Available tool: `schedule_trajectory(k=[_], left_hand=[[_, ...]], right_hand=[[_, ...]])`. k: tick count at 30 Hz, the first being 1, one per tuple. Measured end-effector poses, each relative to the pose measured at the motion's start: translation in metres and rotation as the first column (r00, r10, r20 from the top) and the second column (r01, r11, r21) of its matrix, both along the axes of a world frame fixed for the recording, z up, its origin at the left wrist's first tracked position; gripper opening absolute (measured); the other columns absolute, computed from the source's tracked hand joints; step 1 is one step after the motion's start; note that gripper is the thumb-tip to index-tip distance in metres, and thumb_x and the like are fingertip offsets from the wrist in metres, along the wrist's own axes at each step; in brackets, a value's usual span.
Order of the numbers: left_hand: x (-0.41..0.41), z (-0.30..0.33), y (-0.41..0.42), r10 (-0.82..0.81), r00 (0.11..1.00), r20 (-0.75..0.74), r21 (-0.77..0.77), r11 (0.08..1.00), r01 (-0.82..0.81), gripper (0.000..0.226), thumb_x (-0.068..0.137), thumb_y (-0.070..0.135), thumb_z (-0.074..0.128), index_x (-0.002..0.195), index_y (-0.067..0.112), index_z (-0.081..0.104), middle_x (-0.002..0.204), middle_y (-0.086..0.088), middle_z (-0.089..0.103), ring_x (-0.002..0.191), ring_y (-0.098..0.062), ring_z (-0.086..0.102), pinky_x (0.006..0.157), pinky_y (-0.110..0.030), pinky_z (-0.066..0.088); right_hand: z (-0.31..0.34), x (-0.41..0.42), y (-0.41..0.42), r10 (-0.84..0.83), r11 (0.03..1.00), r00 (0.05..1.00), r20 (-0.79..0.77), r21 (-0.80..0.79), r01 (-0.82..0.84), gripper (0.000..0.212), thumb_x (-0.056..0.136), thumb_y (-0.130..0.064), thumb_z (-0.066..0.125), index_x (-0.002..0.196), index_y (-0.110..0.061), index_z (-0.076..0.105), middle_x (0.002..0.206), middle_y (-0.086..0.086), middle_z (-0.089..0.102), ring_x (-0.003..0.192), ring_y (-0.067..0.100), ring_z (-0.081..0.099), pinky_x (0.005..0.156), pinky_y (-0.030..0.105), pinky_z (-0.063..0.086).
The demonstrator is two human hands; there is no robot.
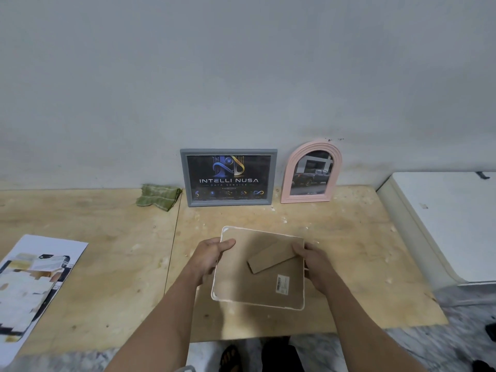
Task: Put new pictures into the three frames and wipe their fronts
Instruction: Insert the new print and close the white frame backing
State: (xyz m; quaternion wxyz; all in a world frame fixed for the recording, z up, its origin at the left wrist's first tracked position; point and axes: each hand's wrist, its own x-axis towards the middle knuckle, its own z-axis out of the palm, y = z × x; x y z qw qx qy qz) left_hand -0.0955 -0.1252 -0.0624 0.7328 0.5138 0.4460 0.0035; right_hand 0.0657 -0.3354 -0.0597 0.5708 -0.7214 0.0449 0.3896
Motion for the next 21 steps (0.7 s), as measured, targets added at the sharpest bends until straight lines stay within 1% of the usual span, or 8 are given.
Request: schedule_trajectory(k=[2,4,8,12,13,17,20,21], left_hand=[[0.002,0.002,0.001,0.067,0.997,0.046,-0.003,0.998,-0.067,0.014,0.091,0.019,0.069,0.094,0.008,0.077,0.076,-0.009,0.073,0.054,-0.02,0.062,0.048,-0.022,0.044],[0.004,0.001,-0.001,0.143,0.986,0.088,-0.013,0.99,-0.143,0.016,0.092,0.011,0.068,0.1,-0.001,0.075,0.078,-0.013,0.074,0.056,-0.021,0.067,0.048,-0.023,0.05],[0.0,0.001,-0.011,0.183,0.978,0.102,-0.004,0.983,-0.183,0.013,0.093,0.005,0.066,0.098,-0.005,0.071,0.072,-0.012,0.074,0.053,-0.018,0.068,0.047,-0.024,0.053],[-0.007,-0.002,-0.005,0.178,0.978,0.106,-0.063,0.983,-0.172,0.021,0.091,0.013,0.069,0.105,-0.002,0.074,0.1,-0.026,0.074,0.074,-0.029,0.069,0.064,-0.032,0.057],[-0.009,-0.002,-0.002,0.175,0.979,0.104,-0.055,0.984,-0.17,0.021,0.091,0.016,0.069,0.105,0.001,0.075,0.103,-0.026,0.074,0.077,-0.03,0.069,0.067,-0.034,0.057],[-0.009,0.01,0.008,0.224,0.967,0.124,0.013,0.974,-0.227,0.018,0.093,0.018,0.067,0.101,0.005,0.076,0.097,-0.019,0.077,0.072,-0.025,0.071,0.063,-0.029,0.057],[-0.009,0.02,0.015,0.294,0.943,0.155,-0.004,0.955,-0.296,0.018,0.094,0.017,0.066,0.103,0.003,0.075,0.095,-0.017,0.077,0.073,-0.025,0.072,0.062,-0.029,0.058],[-0.009,0.024,0.015,0.323,0.931,0.17,0.001,0.945,-0.328,0.02,0.094,0.017,0.066,0.104,0.002,0.074,0.099,-0.018,0.076,0.076,-0.026,0.072,0.063,-0.03,0.057]], right_hand=[[0.004,-0.001,0.001,0.067,0.998,0.998,0.023,-0.003,-0.066,0.016,0.09,-0.026,0.064,0.099,-0.015,0.072,0.099,0.008,0.072,0.084,0.022,0.064,0.068,0.034,0.051],[0.007,-0.001,0.002,0.077,0.997,0.996,0.053,-0.013,-0.076,0.014,0.089,-0.024,0.065,0.098,-0.015,0.072,0.096,0.008,0.072,0.082,0.021,0.063,0.068,0.034,0.051],[0.009,-0.004,0.001,0.083,0.996,0.995,0.055,-0.03,-0.082,0.013,0.088,-0.021,0.066,0.095,-0.013,0.073,0.088,0.006,0.071,0.076,0.02,0.063,0.065,0.033,0.051],[0.018,-0.001,0.002,0.141,0.99,0.99,0.029,0.001,-0.141,0.017,0.086,-0.021,0.068,0.097,-0.009,0.072,0.091,0.011,0.07,0.079,0.024,0.064,0.065,0.034,0.052],[0.021,-0.001,0.003,0.162,0.986,0.987,0.023,0.027,-0.163,0.018,0.087,-0.02,0.067,0.1,-0.008,0.071,0.092,0.011,0.069,0.079,0.024,0.063,0.066,0.034,0.052],[0.038,-0.001,0.011,0.237,0.952,0.971,0.006,0.198,-0.234,0.025,0.086,-0.009,0.067,0.111,-0.012,0.067,0.103,0.012,0.071,0.084,0.026,0.067,0.066,0.033,0.054],[0.051,-0.002,0.023,0.307,0.883,0.952,-0.008,0.374,-0.282,0.05,0.08,0.012,0.065,0.123,-0.012,0.057,0.115,0.017,0.068,0.101,0.033,0.067,0.079,0.04,0.056],[0.06,-0.003,0.027,0.326,0.871,0.945,0.008,0.386,-0.304,0.057,0.077,0.019,0.063,0.124,-0.013,0.055,0.116,0.017,0.068,0.103,0.033,0.067,0.081,0.039,0.056]])
